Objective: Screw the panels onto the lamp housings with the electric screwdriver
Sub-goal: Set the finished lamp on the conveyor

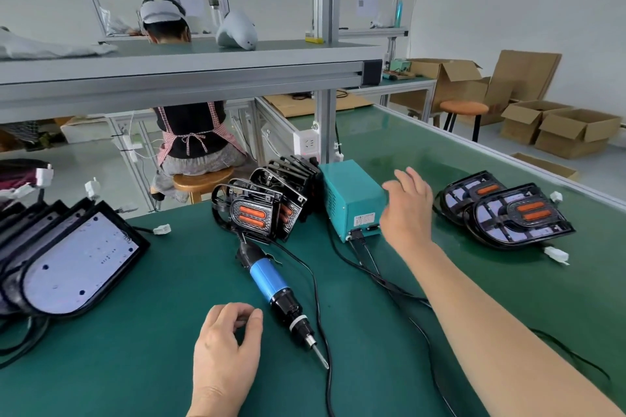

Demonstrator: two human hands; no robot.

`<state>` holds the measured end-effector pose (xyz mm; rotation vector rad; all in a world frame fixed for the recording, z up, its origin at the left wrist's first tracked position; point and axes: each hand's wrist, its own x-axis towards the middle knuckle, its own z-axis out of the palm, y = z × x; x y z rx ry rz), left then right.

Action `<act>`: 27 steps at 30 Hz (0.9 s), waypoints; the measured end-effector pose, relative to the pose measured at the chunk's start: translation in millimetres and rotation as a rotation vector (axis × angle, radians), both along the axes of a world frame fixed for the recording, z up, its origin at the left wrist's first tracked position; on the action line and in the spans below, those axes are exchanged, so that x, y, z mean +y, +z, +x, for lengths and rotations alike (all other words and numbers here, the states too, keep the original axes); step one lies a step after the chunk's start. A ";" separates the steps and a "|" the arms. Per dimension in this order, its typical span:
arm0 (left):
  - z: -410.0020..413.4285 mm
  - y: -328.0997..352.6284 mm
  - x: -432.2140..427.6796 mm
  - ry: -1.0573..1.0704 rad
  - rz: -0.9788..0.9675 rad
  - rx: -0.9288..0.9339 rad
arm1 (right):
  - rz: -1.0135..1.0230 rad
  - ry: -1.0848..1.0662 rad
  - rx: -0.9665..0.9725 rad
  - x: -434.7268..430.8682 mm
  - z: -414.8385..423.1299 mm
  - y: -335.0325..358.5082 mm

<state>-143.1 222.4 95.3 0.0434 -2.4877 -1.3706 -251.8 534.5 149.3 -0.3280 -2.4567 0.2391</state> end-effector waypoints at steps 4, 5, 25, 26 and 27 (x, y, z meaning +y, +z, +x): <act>-0.2 -0.6 -0.4 0.002 0.001 0.008 | -0.074 0.247 0.131 -67.5 -8.4 17.0; -0.4 -1.1 -0.6 0.003 0.002 0.011 | -0.107 0.300 0.119 -84.2 -10.4 19.1; -2.1 -5.6 -4.0 -0.043 0.002 0.051 | -0.376 0.235 -0.194 -186.3 -55.0 17.0; -2.3 -6.1 -4.1 -0.044 0.002 0.056 | -0.426 0.257 -0.186 -185.5 -55.6 14.4; -2.5 -6.5 -4.1 -0.046 -0.001 0.061 | -0.490 0.279 -0.172 -184.6 -55.8 12.0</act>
